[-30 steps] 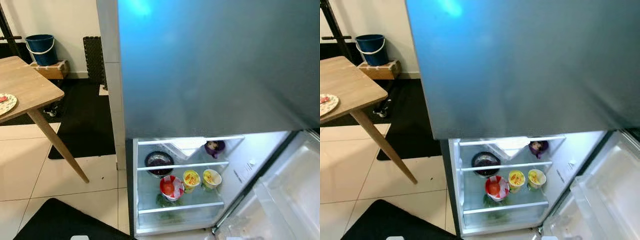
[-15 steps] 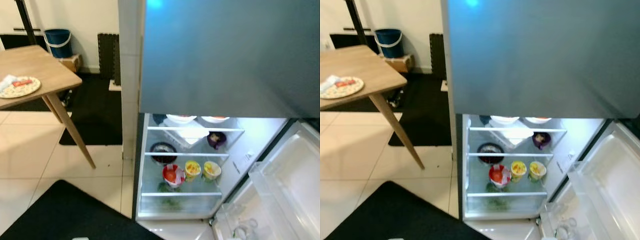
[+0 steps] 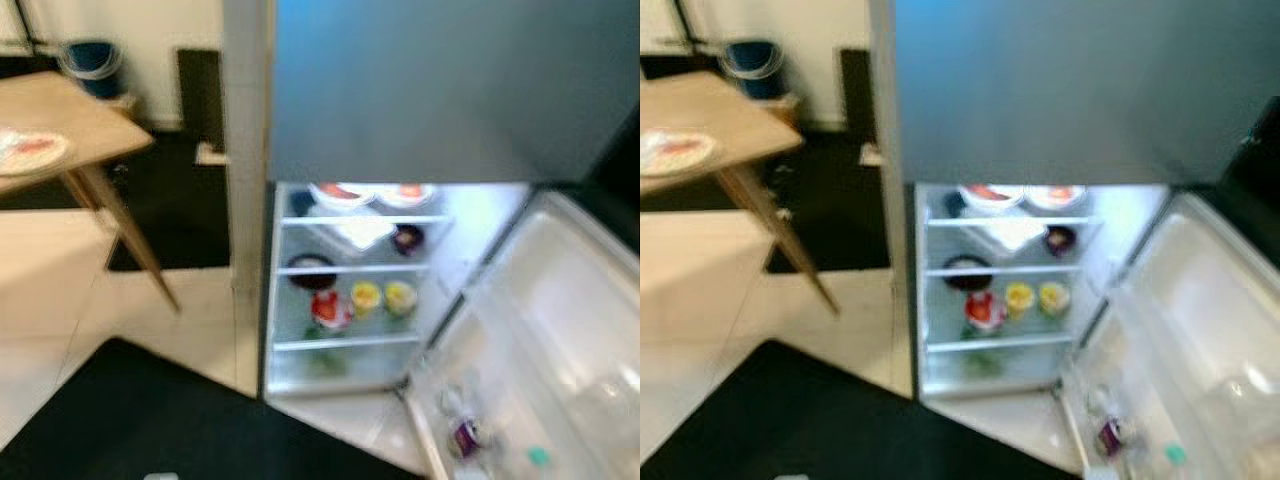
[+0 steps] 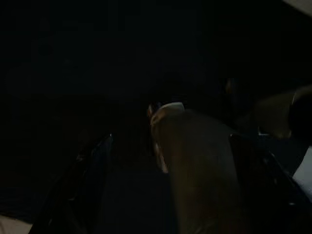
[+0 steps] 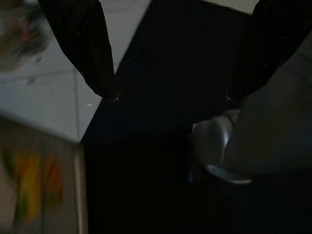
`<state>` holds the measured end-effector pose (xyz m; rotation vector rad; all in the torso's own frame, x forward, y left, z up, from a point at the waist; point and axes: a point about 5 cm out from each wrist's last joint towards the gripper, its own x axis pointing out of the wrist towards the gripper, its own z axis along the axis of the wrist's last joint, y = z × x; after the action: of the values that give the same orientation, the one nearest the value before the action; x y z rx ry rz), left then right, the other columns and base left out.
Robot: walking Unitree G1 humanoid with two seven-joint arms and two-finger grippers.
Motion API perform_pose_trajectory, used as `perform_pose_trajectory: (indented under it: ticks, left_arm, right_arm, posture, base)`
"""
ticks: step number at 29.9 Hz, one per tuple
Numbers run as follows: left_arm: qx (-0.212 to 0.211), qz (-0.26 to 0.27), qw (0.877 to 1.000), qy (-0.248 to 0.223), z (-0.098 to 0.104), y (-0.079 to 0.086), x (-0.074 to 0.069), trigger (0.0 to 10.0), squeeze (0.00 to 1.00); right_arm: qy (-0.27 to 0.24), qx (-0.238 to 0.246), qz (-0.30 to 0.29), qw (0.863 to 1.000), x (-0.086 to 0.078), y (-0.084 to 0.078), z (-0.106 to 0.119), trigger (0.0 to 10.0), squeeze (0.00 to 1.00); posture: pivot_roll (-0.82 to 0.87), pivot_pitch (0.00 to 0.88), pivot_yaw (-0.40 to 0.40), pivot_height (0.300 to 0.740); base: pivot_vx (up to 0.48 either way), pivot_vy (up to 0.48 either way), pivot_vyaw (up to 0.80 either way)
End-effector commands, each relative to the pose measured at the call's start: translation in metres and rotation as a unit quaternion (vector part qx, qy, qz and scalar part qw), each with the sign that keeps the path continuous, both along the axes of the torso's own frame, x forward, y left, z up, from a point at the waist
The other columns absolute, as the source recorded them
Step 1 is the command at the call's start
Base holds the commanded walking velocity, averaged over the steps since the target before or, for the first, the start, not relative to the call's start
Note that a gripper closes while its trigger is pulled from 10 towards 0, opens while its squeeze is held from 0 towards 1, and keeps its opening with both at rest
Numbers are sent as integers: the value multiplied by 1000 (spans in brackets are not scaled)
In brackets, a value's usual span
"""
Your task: Restocking fridge
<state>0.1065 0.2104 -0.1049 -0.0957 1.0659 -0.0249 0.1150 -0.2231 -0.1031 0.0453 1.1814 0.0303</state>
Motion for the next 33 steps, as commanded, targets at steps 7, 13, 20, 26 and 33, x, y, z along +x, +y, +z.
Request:
perform_pose_trajectory:
  ticks: [7,13,20,26,33]
  left_arm:
    - [-4,-13,1000,16,-3,-6,-9,10000,0]
    - [-7,-12,1000,10,-3,-5,-8,10000,0]
    - [-11,-8,1000,11,-3,-4,-9,10000,0]
    - [-16,-12,1000,11,-3,-5,-9,10000,0]
    - [-18,-14,1000,9,-2,-4,-9,10000,0]
  right_arm:
    - [3,-13,-7,1000,-1,-8,1,10000,0]
    - [6,-21,-6,1000,-2,-10,1,10000,0]
    - [11,-31,-7,999,-3,-14,2,10000,0]
    - [13,-34,-3,999,-3,-13,1,10000,0]
    - [9,-39,-13,999,-2,-15,2,10000,0]
  posture:
    - [-53,14,-59,740]
    - [-55,13,-62,740]
    - [-55,14,-62,740]
    - [-57,14,-61,740]
    - [-53,14,-60,740]
  base:
    - [-143,0,-725]
    - [0,0,-725]
    - [0,0,-728]
    - [0,0,-725]
    - [0,0,-526]
